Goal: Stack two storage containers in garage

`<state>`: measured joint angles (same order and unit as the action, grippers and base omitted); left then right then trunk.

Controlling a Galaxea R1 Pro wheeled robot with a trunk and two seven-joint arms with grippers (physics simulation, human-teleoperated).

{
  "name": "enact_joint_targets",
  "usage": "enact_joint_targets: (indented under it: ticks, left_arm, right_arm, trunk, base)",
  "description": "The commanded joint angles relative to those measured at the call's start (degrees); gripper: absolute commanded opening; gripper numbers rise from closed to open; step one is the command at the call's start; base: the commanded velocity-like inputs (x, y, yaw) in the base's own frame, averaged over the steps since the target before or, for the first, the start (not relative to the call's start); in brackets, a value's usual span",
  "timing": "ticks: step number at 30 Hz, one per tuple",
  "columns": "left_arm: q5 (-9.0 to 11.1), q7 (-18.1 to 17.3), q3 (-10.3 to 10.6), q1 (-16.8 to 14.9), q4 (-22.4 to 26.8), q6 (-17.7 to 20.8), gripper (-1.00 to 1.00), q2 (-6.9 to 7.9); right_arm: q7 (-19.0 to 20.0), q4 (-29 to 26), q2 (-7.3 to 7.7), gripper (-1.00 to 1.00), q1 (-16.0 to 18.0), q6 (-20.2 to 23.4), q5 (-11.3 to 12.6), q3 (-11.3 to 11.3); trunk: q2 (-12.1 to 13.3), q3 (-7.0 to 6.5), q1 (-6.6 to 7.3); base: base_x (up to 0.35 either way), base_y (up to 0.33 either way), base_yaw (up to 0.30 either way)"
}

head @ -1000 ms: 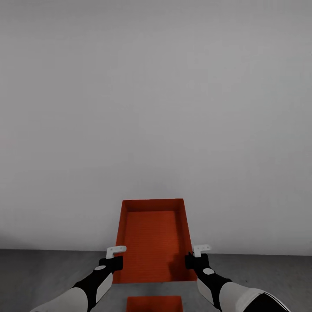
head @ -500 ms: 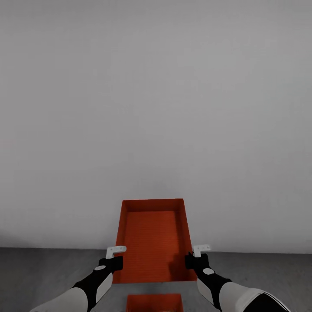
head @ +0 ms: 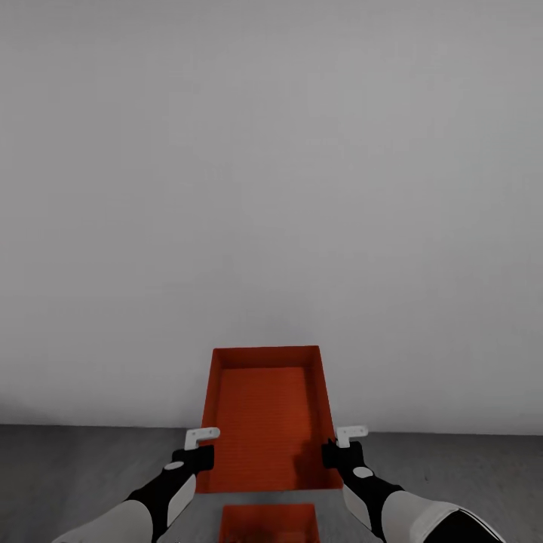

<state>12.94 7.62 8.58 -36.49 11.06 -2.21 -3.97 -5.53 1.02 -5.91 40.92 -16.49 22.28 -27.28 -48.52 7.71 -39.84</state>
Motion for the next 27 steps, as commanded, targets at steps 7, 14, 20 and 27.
enact_joint_targets:
  ticks: [7,14,20,27]
  left_arm:
    - [0.39,0.47,-0.41,-0.07,0.54,-1.38,-1.00,0.31]
    - [0.41,0.47,-0.46,-0.07,0.62,-1.34,-1.00,0.30]
    - [0.42,0.45,-0.45,-0.07,0.68,-1.36,-1.00,0.28]
    - [0.42,0.38,-0.41,-0.07,0.71,-1.39,-1.00,0.30]
  right_arm:
    - [0.26,0.12,0.02,-1.00,0.04,0.05,1.44,1.88]
    - [0.26,0.12,0.02,-1.00,0.04,0.05,1.61,1.88]
    - [0.26,0.12,0.02,-1.00,0.04,0.05,1.63,1.88]
    - [0.26,0.12,0.02,-1.00,0.04,0.05,1.63,1.88]
  trunk:
    - [-0.08,0.74,-0.01]
    - [-0.08,1.38,-0.01]
    - [-0.08,1.93,-0.01]
    - [-0.08,2.57,-0.01]
  base:
    - [0.000,0.000,0.000]
    - [0.000,0.000,0.000]
    - [0.000,0.000,0.000]
    - [0.000,0.000,0.000]
